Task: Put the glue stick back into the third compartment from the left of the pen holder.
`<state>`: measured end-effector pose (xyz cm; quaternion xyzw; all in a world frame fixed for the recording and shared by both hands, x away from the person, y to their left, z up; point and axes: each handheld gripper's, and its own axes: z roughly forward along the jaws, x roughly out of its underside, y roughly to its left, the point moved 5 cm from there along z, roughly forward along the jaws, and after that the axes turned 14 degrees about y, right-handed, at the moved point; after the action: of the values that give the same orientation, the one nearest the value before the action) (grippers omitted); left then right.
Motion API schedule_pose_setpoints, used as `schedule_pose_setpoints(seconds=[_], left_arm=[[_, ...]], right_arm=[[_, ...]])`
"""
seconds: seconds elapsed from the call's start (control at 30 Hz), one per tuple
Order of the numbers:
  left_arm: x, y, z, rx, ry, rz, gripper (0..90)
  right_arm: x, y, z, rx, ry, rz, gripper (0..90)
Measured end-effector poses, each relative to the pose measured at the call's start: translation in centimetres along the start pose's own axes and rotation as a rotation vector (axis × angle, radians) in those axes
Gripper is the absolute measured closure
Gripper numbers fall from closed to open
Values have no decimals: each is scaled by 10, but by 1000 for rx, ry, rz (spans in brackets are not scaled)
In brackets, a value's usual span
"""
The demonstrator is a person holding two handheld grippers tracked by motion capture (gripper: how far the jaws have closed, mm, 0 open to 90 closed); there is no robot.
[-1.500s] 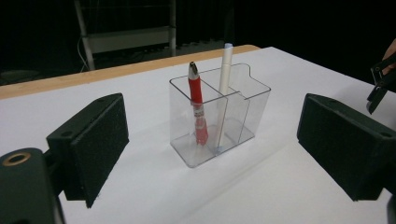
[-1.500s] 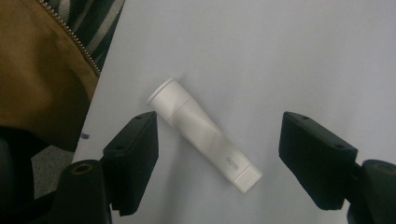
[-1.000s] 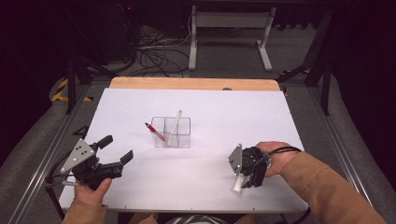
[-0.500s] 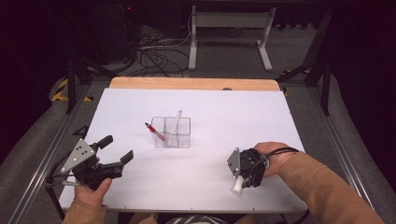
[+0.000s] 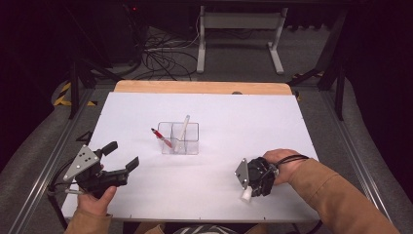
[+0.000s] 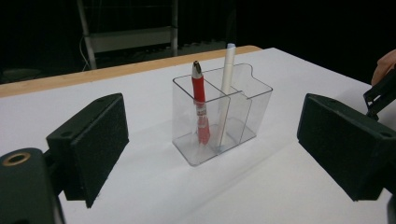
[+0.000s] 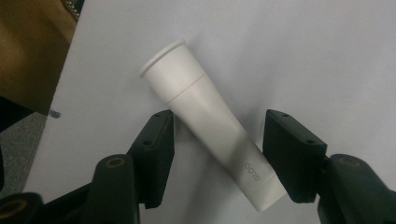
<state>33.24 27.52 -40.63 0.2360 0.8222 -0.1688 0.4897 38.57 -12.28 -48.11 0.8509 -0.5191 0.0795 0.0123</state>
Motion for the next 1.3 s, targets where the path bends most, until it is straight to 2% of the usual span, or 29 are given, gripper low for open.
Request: schedule_pose_setpoints(seconds=[0.17, 0.2, 0.23, 0.5, 0.7, 0.87, 0.9, 1.03, 1.3], left_arm=[[0, 0, 0, -1, 1, -7, 98], [0, 0, 0, 0, 2, -7, 98], [0, 0, 0, -1, 1, -7, 98], [0, 0, 0, -1, 1, -8, 98], [0, 0, 0, 0, 0, -11, 97], [0, 0, 0, 1, 0, -12, 98], [0, 0, 0, 0, -1, -12, 98], [0, 0, 0, 0, 0, -14, 98], [0, 1, 0, -1, -2, -15, 98]], right_arm=[[-1, 2, 3, 15, 26, -32, 533], [-1, 3, 3, 6, 30, -27, 551], [-1, 3, 4, 13, 28, -45, 568], [-2, 5, 3, 7, 39, -62, 687], [-2, 6, 3, 13, 36, -64, 695], [-2, 7, 1, 13, 50, -42, 696], [-2, 6, 0, 21, 37, -50, 696], [-1, 6, -8, 31, -1, -23, 697], [5, 0, -28, 76, -112, 54, 697]])
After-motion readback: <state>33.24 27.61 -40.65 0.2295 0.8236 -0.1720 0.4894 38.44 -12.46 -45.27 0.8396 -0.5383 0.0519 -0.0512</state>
